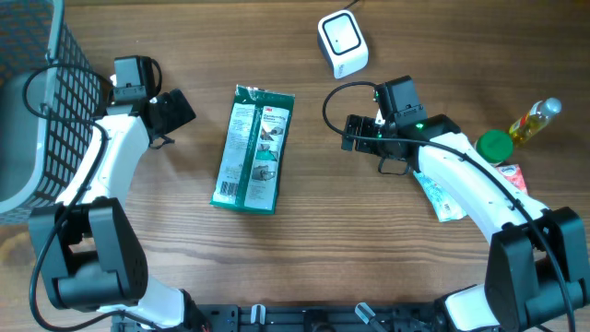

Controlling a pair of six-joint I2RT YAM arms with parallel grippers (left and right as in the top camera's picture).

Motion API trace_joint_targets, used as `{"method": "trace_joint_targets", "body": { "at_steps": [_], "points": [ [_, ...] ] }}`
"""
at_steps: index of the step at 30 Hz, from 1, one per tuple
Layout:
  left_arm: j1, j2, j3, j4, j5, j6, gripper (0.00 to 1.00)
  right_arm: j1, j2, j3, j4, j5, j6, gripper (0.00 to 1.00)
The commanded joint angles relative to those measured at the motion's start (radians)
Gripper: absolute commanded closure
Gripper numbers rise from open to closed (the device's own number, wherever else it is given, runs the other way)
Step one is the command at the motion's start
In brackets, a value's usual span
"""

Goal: Scan the item barcode
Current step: 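Lower the wipes pack at right and open the right gripper, then move both grippers to the green gloves pack's left and right edges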

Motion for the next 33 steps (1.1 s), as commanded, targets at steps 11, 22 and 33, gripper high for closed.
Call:
{"method": "trace_joint_targets", "body": {
  "at_steps": [11,22,33],
  "points": [
    [0.006,0.003,0.008,0.003,-0.006,0.002,0.0,0.007,-0.013,0.01,-0.033,-0.193,0.194,0.96],
    [0.006,0.003,0.008,0.166,0.019,0.0,0.0,0.063,-0.013,0.01,-0.059,-0.209,0.194,0.83],
    [0.006,0.003,0.008,-0.034,0.333,0.006,0.0,0.177,-0.013,0.01,-0.032,-0.218,0.195,0.47]
  ]
}}
